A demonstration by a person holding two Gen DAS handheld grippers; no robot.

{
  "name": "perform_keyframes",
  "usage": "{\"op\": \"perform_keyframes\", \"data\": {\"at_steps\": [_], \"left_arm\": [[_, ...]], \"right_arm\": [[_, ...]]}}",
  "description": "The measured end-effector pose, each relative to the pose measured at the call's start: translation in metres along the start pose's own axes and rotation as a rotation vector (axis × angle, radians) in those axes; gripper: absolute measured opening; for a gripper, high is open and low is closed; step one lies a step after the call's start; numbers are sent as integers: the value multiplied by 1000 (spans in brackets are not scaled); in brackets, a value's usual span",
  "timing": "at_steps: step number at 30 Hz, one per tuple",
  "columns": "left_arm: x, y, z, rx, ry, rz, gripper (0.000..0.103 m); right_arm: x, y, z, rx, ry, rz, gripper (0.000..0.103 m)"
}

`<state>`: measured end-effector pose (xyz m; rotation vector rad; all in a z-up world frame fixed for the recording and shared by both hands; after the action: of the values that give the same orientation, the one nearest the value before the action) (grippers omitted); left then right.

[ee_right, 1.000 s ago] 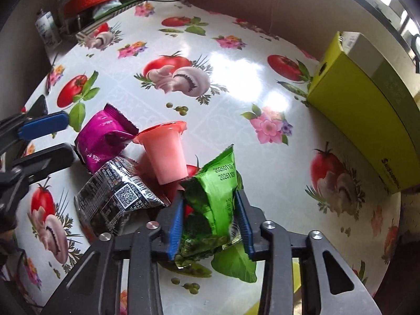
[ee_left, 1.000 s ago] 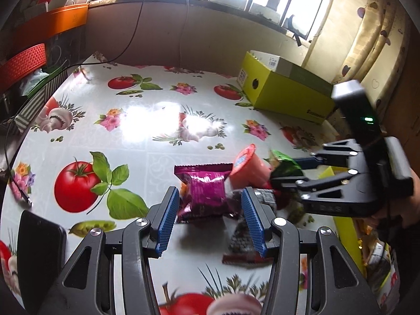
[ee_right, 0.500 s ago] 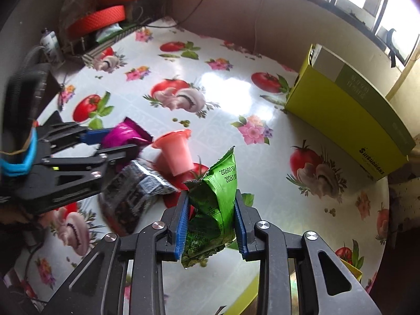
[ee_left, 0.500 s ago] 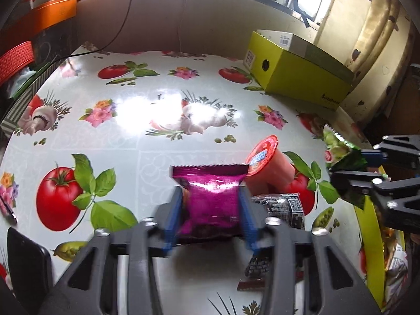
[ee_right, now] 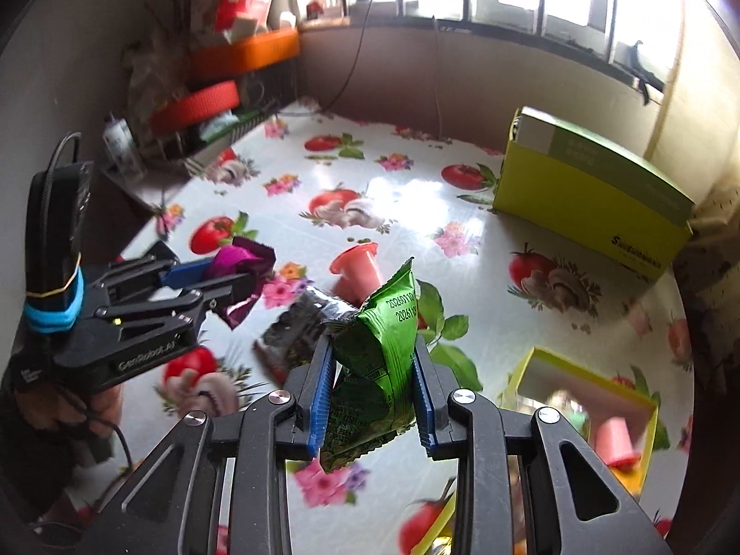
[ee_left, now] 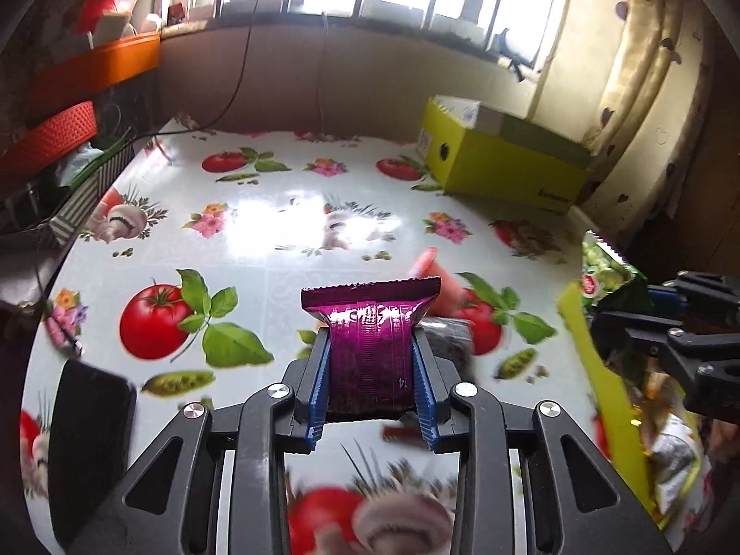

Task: Organize snacks
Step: 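Grasp the purple candy bar with the left gripper, then carry the purple bar in the left gripper while the right carries the green packet to the tray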

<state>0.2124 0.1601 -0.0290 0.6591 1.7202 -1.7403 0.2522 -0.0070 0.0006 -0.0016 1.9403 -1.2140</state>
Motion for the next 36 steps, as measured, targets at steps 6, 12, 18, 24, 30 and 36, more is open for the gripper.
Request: {"op": "perform_keyframes", "data": {"at_steps": [6,12,18,24,30,36], "left_arm": [[7,-44,31,49,25,44,33],[14,-72,59,94,52,71,33],[16,-92,83,123,82,90,33],[16,-100,103,145,111,96,33],[15,-101,116,158,130,97,33],[14,-100,127,171,144,93,33]], "right_arm": [[18,-35,1,-12,52,62,28],[39,-68,1,4,65,110,28],[52,-92,6,9,82,141,28],[59,-108,12,14,94,167,28],[64,-116,18,15,105,179,28],[67,-118,26,18,121,182,28]]}}
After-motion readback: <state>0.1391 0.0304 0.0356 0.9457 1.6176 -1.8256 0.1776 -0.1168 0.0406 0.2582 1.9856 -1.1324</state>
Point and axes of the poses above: each gripper's, at about its wrist camera, not at the fingertips, and y roughly the way its jaws point, z to its right, x to its underside, the point moved 4 cm from there along y, roughly the way its jaws point, and after that the axes turned 11 degrees about y, right-handed, at the moved point
